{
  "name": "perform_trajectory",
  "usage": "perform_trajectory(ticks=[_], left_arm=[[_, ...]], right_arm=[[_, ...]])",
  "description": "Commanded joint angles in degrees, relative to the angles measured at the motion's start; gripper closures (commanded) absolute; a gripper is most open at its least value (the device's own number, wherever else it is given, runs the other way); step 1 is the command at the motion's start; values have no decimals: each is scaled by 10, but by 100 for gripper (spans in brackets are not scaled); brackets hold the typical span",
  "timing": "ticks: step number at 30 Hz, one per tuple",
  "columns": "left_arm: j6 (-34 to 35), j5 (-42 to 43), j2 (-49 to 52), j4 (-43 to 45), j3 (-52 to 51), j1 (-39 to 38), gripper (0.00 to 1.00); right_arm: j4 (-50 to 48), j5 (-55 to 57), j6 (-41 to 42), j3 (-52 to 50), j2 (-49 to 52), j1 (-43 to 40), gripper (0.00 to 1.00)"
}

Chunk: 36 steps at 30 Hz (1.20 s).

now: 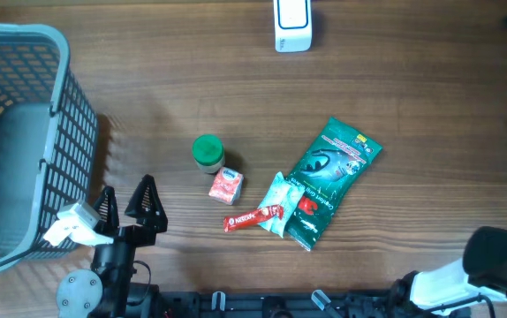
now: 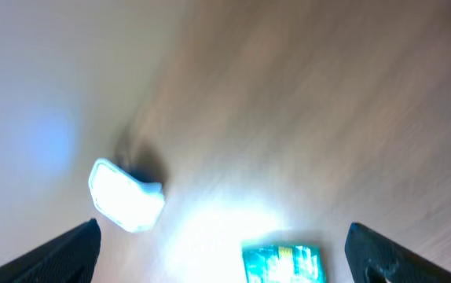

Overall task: Scan the item barcode
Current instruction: 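Reach the right gripper down to the pale green packet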

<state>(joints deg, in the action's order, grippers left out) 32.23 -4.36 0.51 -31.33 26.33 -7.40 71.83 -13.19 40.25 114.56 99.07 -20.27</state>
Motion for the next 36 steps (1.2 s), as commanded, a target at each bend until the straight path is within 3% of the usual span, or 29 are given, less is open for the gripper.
perform_trajectory(ticks=[1,3,8,11,17,22,25,28,30,33,36], left_arm=[[-4,7,-2,2,-5,-3,0],[-4,7,-2,2,-5,-3,0],[-4,7,-2,2,-5,-3,0],[-4,7,-2,2,-5,-3,0],[-4,7,-2,2,-5,-3,0],[-4,7,-2,2,-5,-3,0],[-4,7,-2,2,-5,-3,0],[-4,7,-2,2,-5,-3,0],[-4,7,-2,2,-5,-3,0],[-4,7,-2,2,-5,-3,0],[-4,7,-2,2,-5,-3,0]], right_arm=[[70,-8,-17,-6,7,94,0],[99,13,-37,-6,7,141,0],[151,37,-242,-7,7,314,0],[163,75,-314,-9,8,401,0],[162,73,-340,-71,8,521,0],[142,74,-270,-175,-25,574,0],[41,26,-257,-303,-82,613,0],[-42,10,-137,-390,-109,617,0],[-85,24,48,-445,-109,605,5],[-123,22,147,-498,-108,599,10],[-198,29,170,-549,-108,599,13]])
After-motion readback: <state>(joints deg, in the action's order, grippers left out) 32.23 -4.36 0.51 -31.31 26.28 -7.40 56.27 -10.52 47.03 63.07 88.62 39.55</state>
